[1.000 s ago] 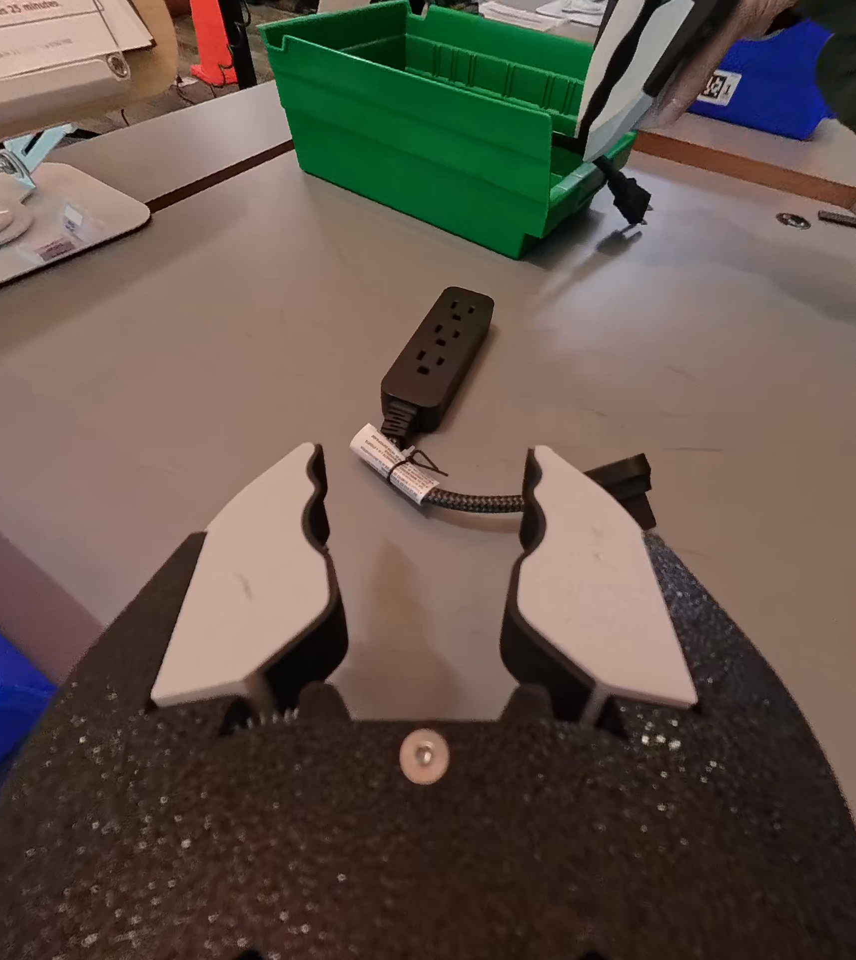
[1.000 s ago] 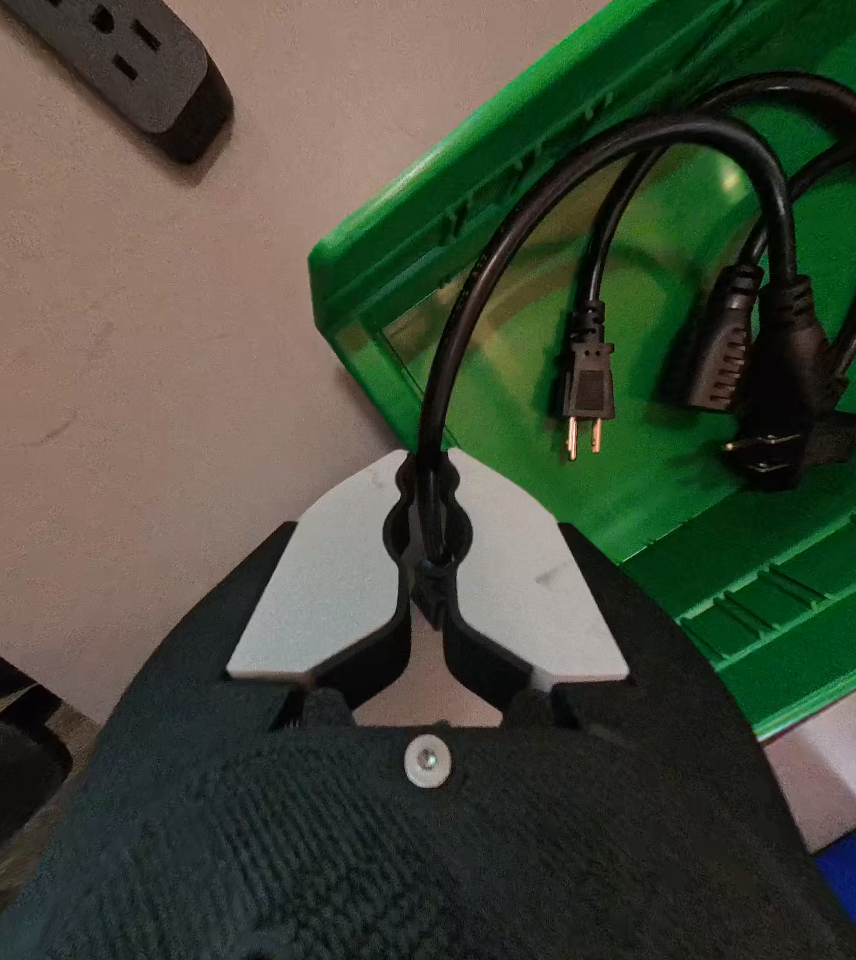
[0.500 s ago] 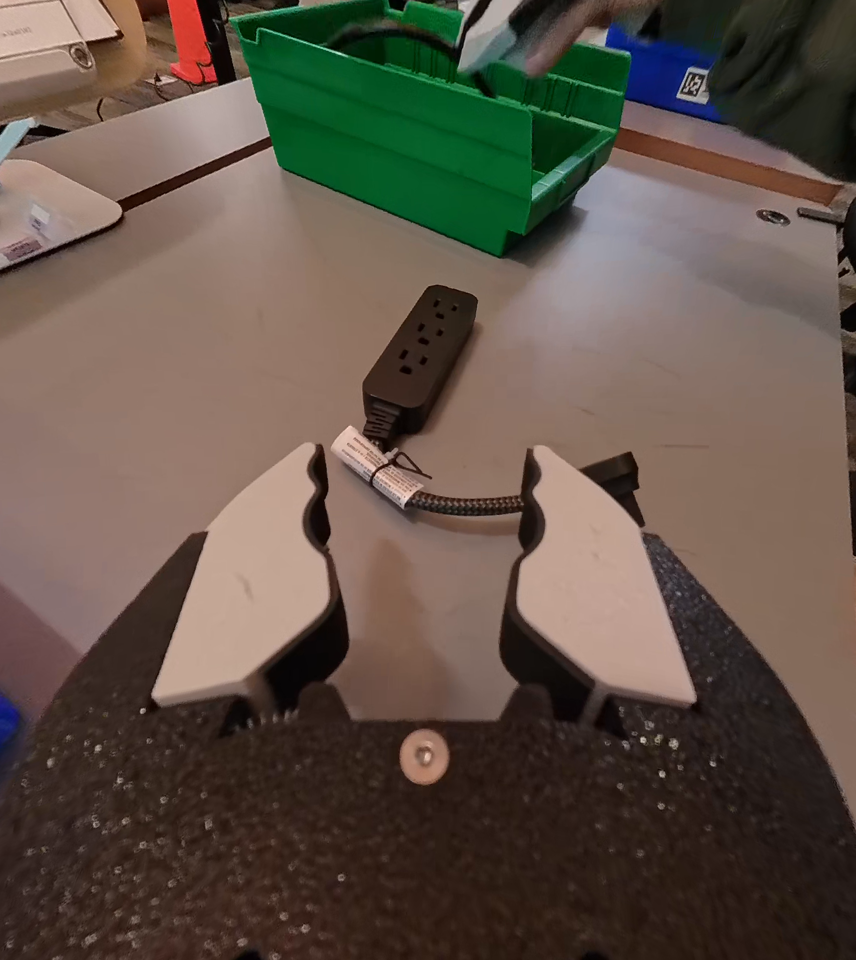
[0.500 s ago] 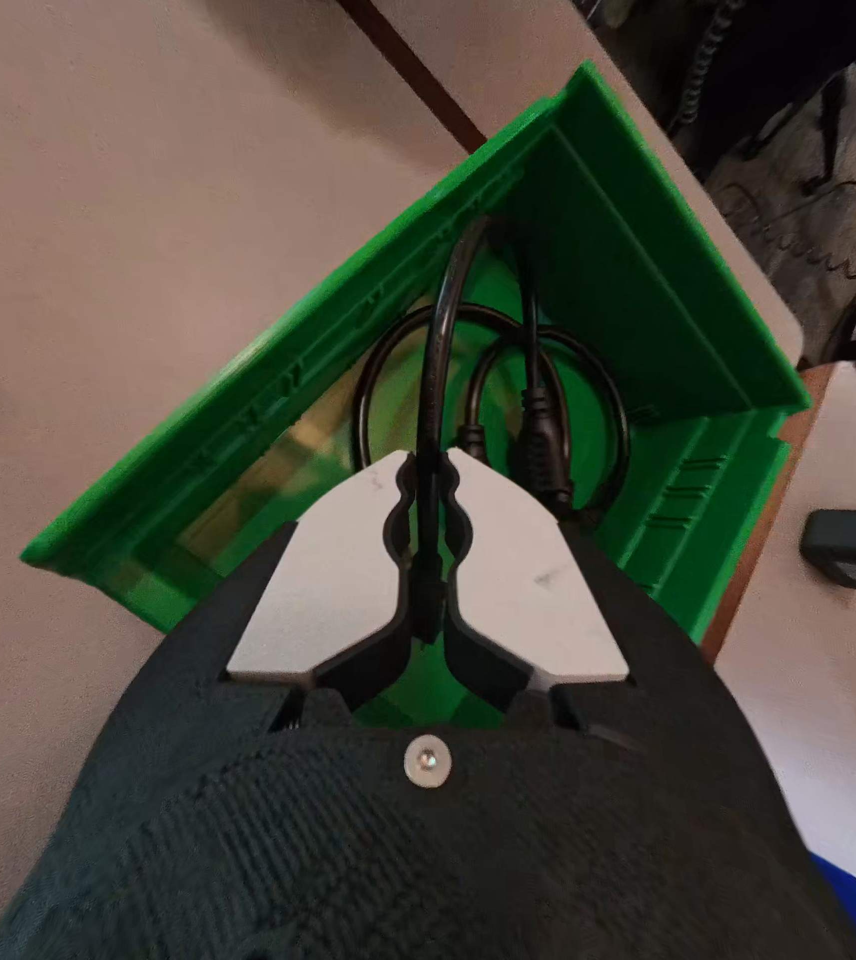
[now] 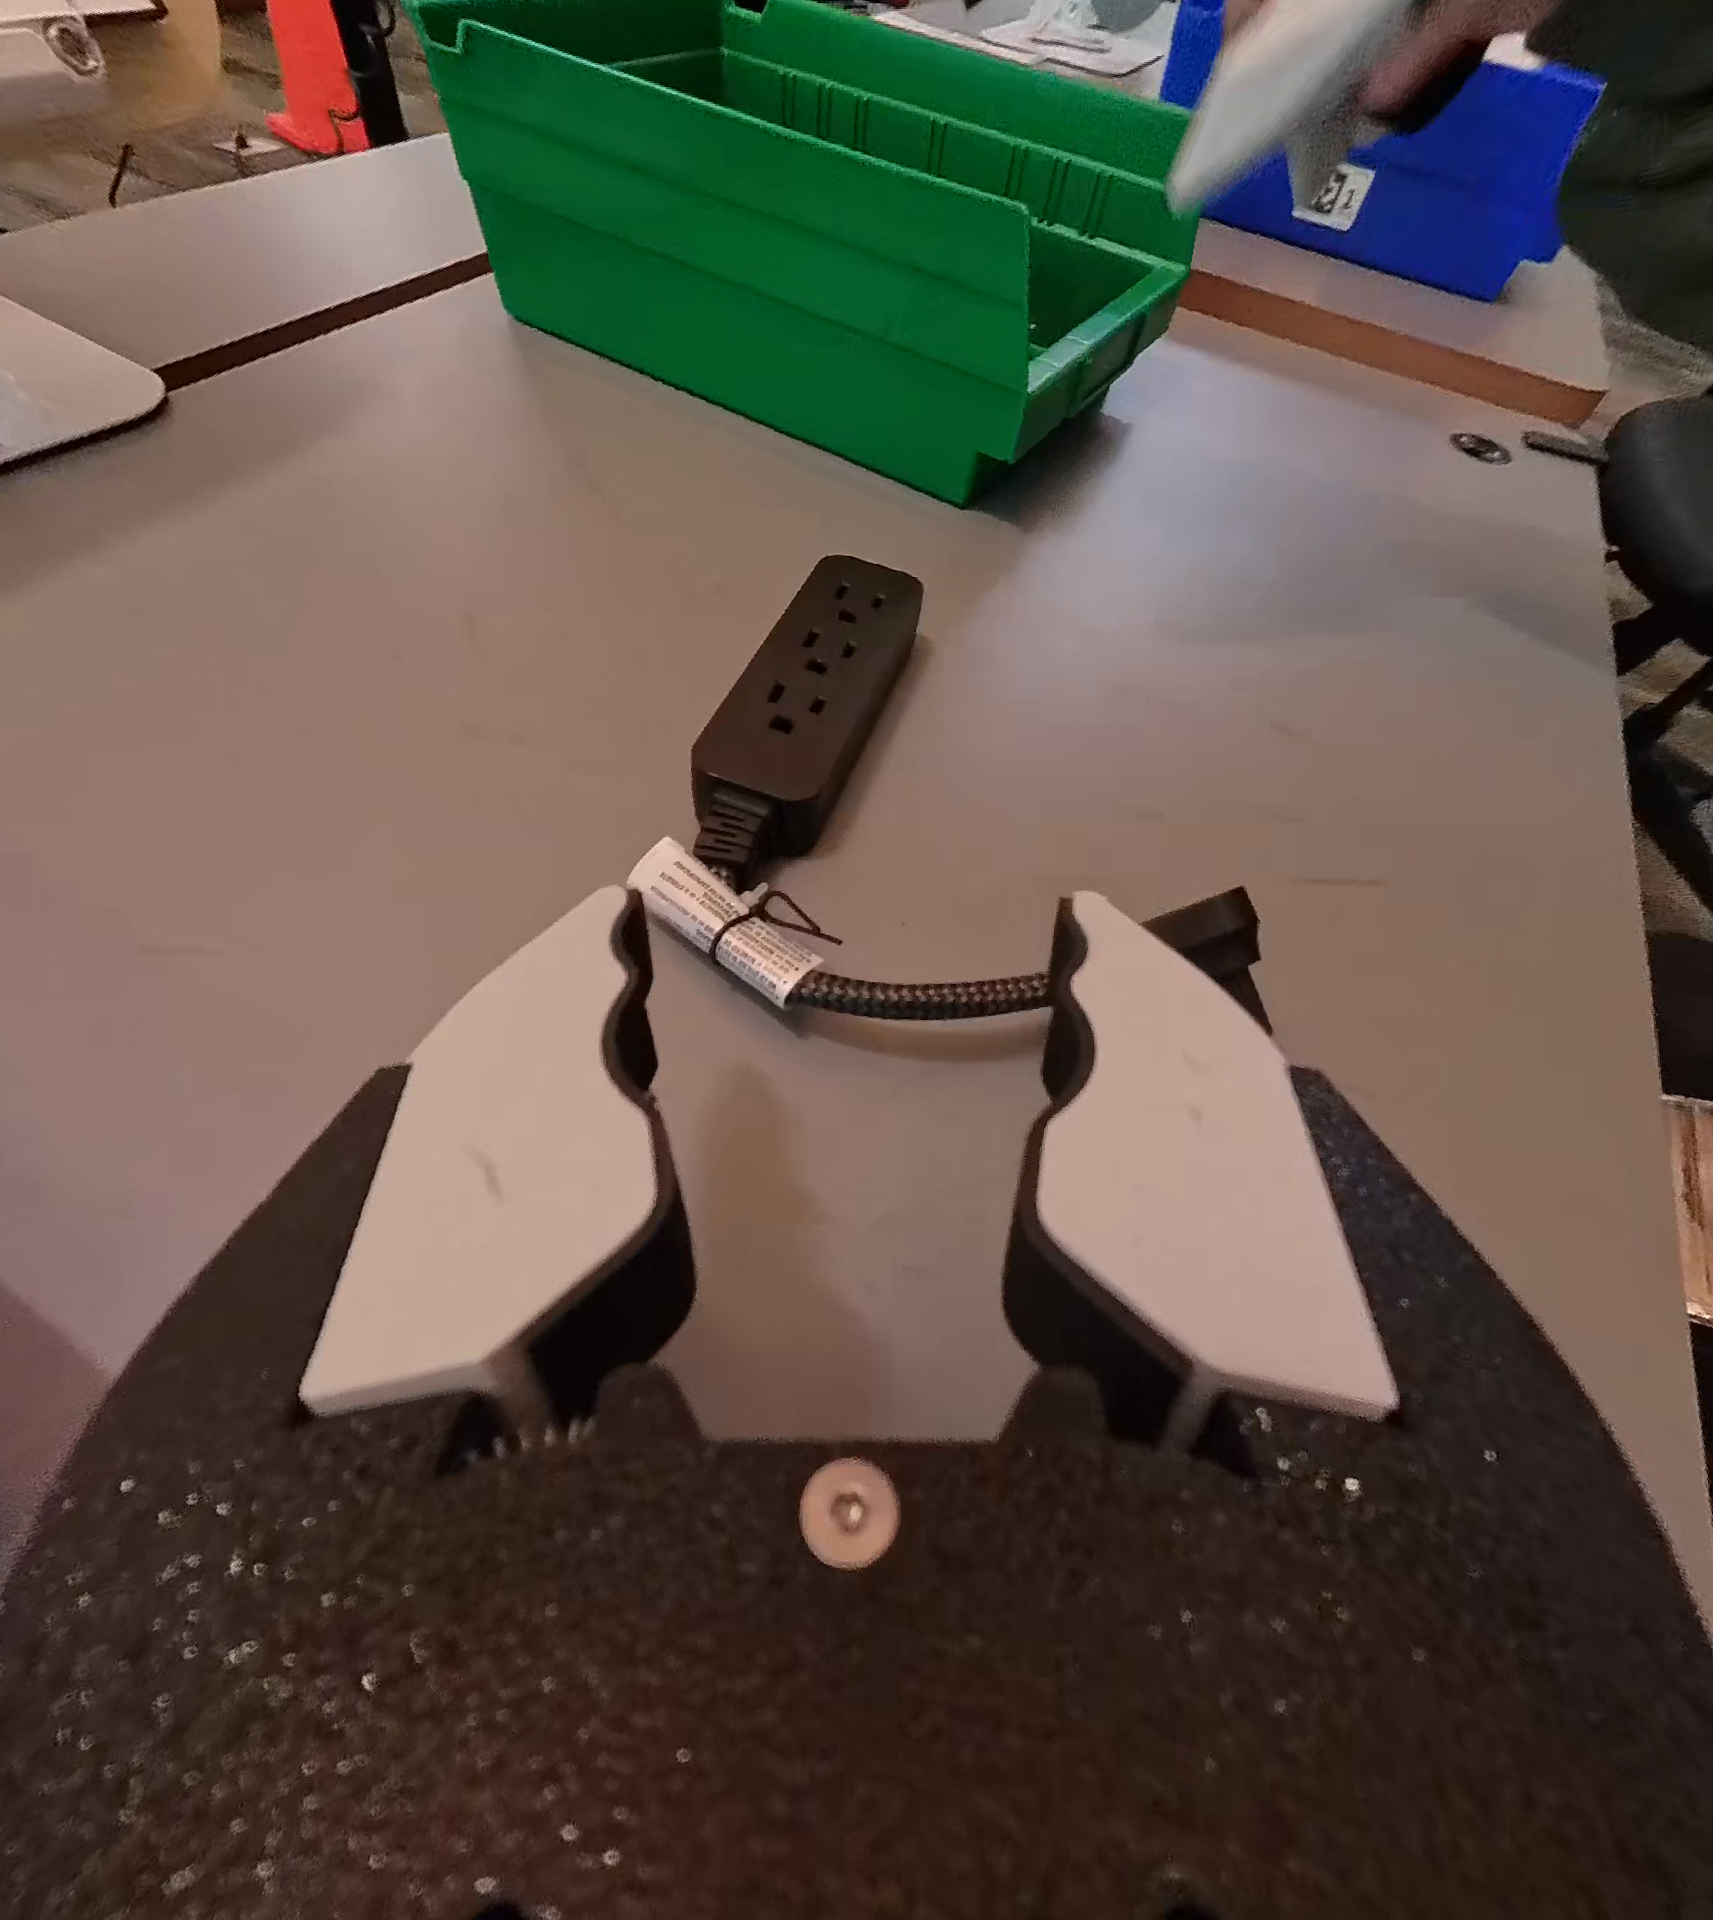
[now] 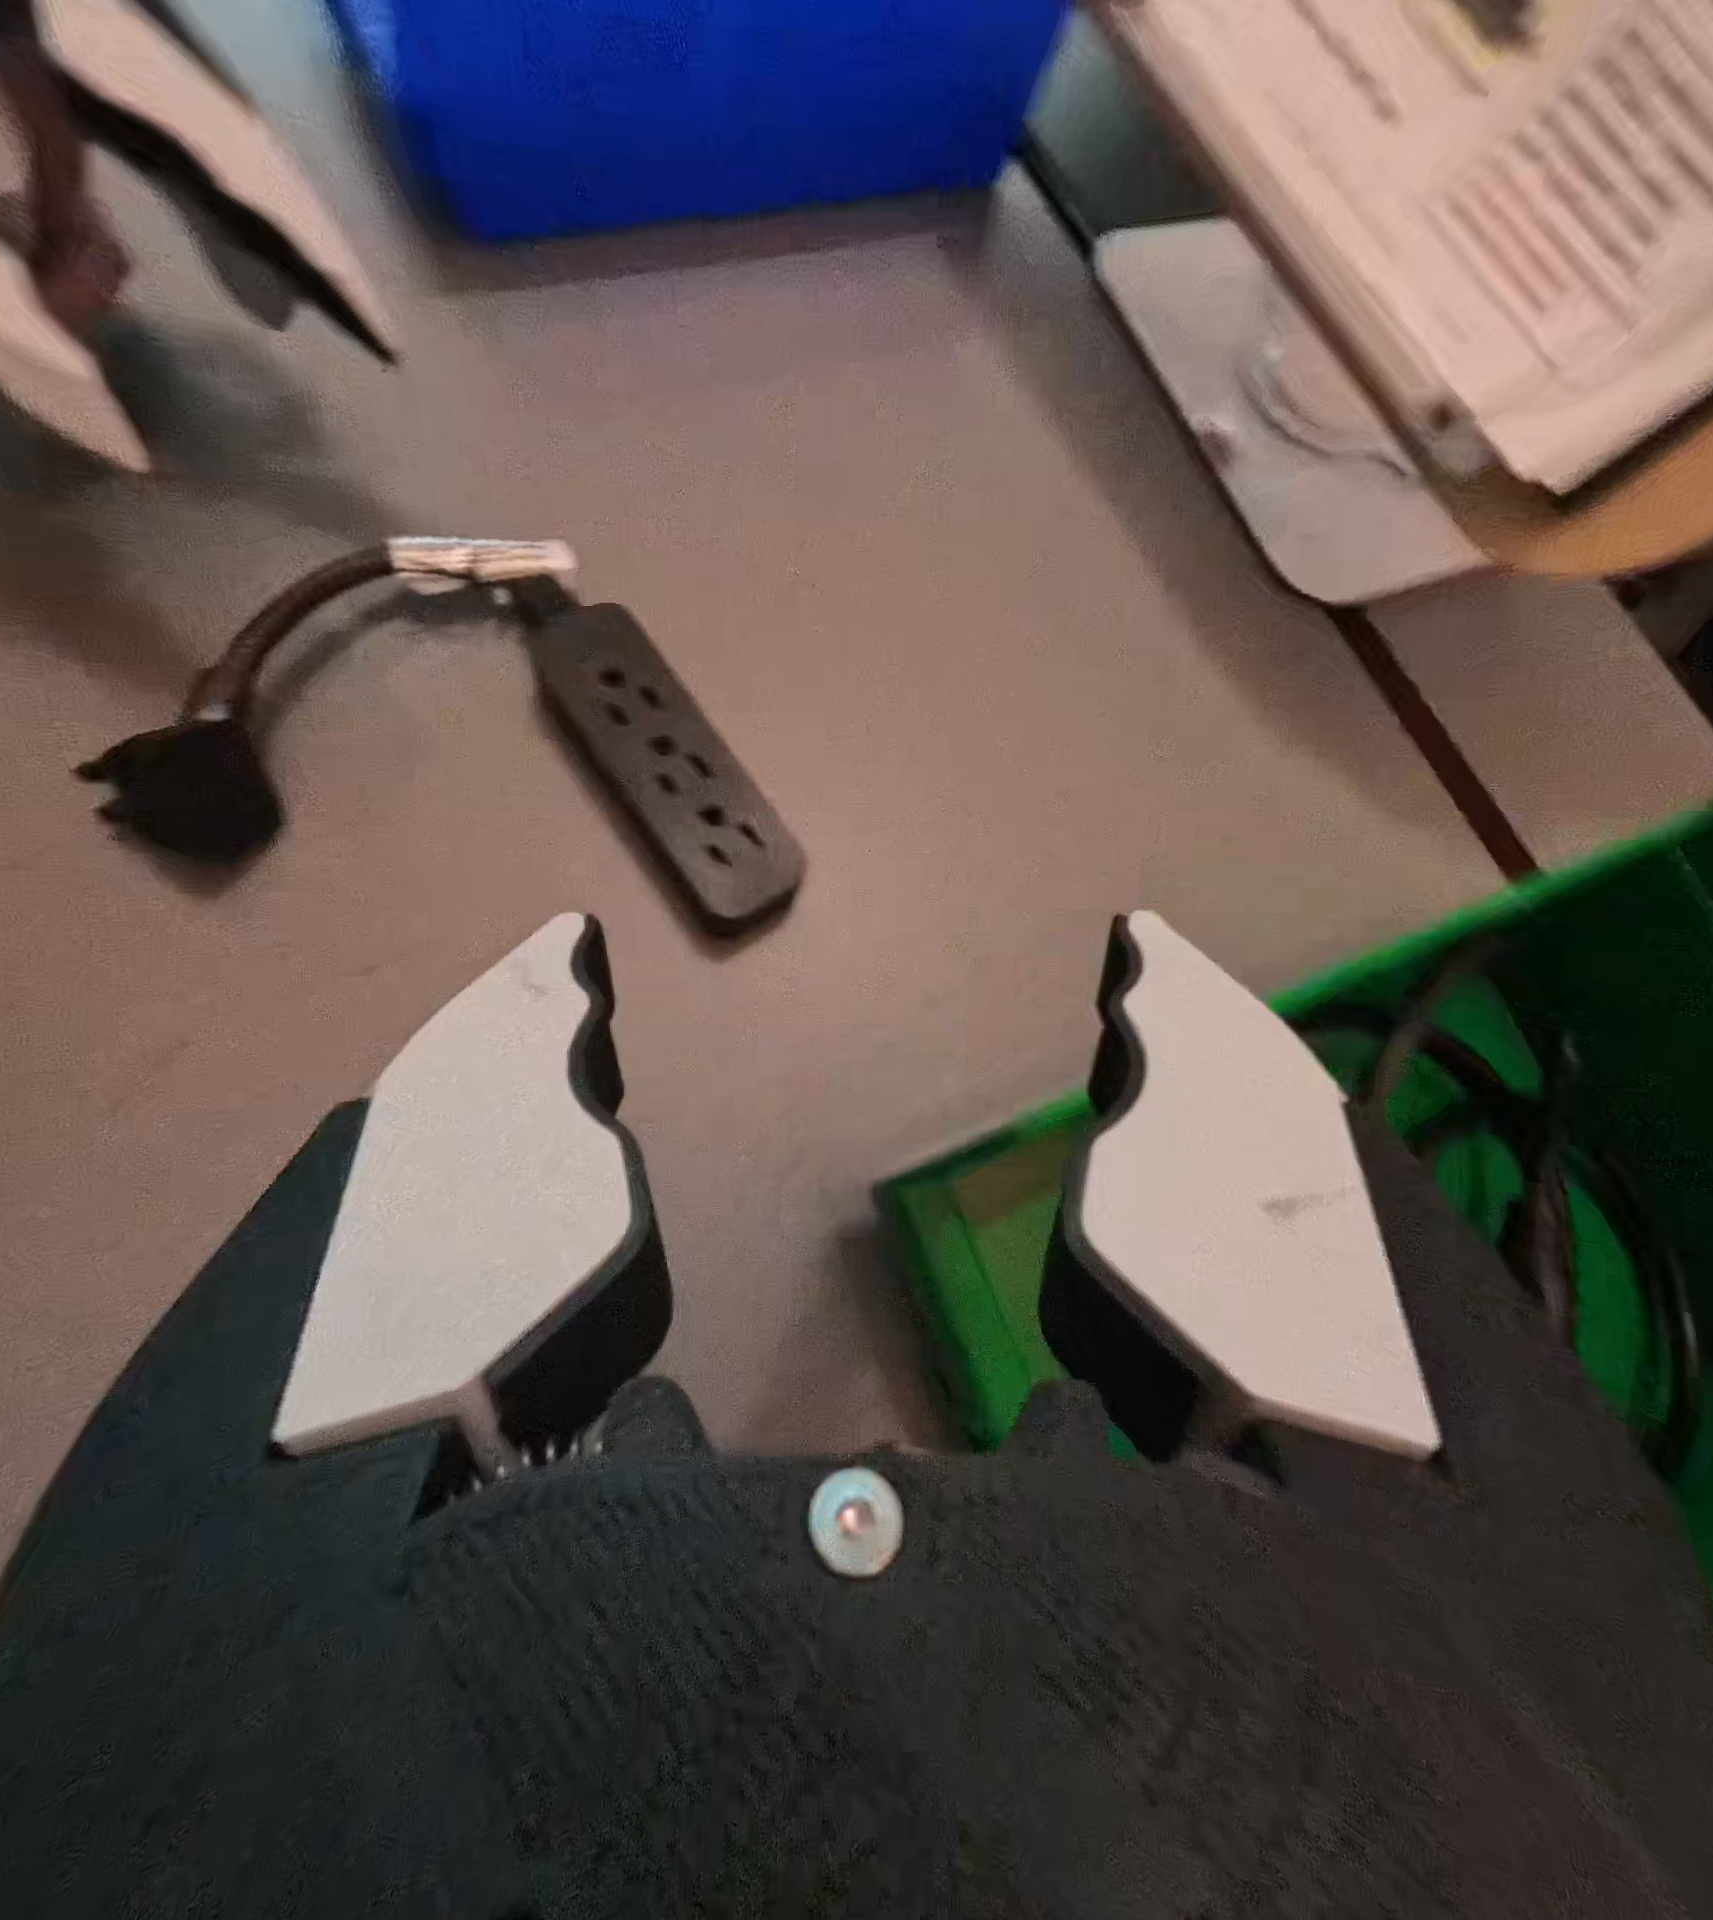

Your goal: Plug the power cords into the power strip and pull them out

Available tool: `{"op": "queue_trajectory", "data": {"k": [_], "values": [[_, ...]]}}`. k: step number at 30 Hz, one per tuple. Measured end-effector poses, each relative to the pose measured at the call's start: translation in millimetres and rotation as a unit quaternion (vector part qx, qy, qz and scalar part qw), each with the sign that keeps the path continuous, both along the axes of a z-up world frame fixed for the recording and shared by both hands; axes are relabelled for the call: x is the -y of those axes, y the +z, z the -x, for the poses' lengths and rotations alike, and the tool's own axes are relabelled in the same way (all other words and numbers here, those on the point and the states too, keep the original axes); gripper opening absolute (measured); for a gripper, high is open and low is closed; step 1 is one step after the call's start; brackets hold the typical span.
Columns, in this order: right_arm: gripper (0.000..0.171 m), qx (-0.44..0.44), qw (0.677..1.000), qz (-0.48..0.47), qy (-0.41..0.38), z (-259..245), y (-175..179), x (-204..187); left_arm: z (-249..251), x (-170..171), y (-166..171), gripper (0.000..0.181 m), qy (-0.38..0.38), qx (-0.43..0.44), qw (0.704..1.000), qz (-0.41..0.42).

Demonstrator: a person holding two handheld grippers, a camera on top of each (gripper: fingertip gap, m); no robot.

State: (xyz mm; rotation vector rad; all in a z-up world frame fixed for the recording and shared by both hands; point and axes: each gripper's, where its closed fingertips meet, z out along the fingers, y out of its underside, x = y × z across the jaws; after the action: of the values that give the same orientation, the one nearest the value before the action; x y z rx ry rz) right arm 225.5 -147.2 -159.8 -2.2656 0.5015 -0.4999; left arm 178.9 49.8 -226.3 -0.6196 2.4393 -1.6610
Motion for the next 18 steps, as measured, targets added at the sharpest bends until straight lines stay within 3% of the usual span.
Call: {"op": "queue_trajectory", "data": {"k": [3,6,9,14,16,18], "values": [[0.102,-0.037,0.991,0.075,0.104,34,-33,-60,2,5,0,0.074,-0.017,0.001,1.000,0.016],[0.105,-0.044,0.975,0.172,0.132,26,-67,-87,2,7,2,0.080,-0.023,0.018,0.999,0.017],[0.085,-0.086,0.955,0.243,0.148,15,-85,-100,0,4,3,0.082,-0.020,0.040,0.999,0.007],[0.080,-0.117,0.929,0.302,0.179,-3,-99,-111,-2,-5,1,0.082,-0.017,0.060,0.998,-0.002],[0.067,-0.125,0.922,0.311,0.195,-3,-102,-119,-3,-9,1,0.082,-0.011,0.055,0.998,0.005],[0.066,-0.129,0.906,0.346,0.207,-3,-112,-118,-3,-13,0,0.080,-0.009,0.049,0.999,0.013]]}}
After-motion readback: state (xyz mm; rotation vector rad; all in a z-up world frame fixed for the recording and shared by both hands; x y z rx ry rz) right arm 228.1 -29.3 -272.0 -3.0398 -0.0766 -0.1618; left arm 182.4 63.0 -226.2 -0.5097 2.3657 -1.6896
